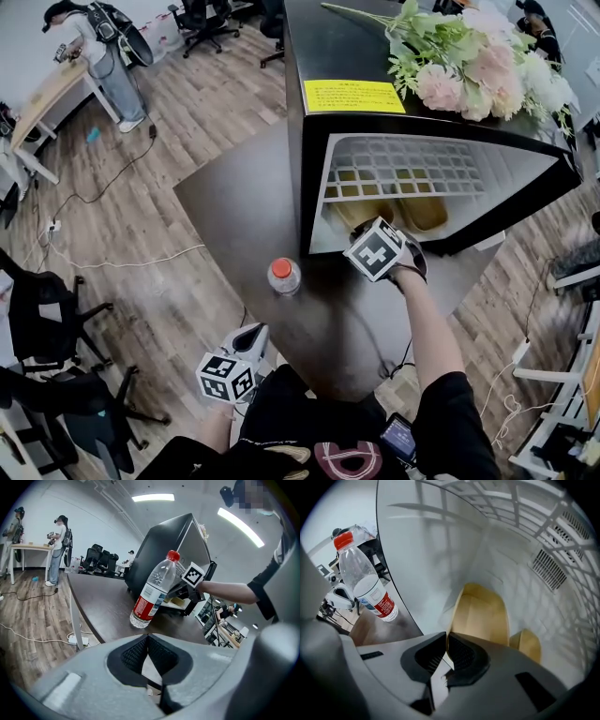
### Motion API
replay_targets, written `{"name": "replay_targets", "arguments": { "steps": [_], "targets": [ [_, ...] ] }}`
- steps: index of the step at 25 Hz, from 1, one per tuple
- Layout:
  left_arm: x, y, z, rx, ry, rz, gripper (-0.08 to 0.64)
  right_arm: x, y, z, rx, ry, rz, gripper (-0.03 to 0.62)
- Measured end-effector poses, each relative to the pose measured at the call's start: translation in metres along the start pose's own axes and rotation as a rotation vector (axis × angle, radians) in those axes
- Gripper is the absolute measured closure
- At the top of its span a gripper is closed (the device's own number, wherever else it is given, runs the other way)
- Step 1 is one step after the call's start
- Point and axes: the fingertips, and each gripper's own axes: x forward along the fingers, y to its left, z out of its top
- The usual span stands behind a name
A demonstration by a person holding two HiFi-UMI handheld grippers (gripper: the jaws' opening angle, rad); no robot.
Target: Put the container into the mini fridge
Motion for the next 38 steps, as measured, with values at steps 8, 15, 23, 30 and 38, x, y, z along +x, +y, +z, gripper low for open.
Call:
{"name": "replay_targets", "arguments": {
  "steps": [8, 15, 23, 30, 38],
  "targets": [
    [0.0, 0.006, 0.002, -0.015, -0.012, 0.018, 0.552, 0.006, 0.002, 0.004, -0.015, 0.01, 0.023, 0.563],
    [-0.002, 0.011, 0.0, -0.024, -0.021, 0.043, 0.552, -0.001, -0.005, 0.015, 0.023, -0.067, -0.019, 0.532],
    [-0.007, 0.011, 0.006, -0.026, -0.051, 0.039, 0.551, -0.017, -0.005, 0.022, 0.131, -0.197, -0.021, 0.434],
    [-0.005, 0.006, 0.013, -0.03, -0.081, 0.023, 0.551, -0.056, 0.019, 0.02, 0.3, -0.357, 0.037, 0.399],
    [-0.008, -0.001, 0.028, 0.015, -0.109, -0.005, 0.551, -0.108, 0.038, 0.008, 0.364, -0.481, -0.035, 0.428]
  ]
}}
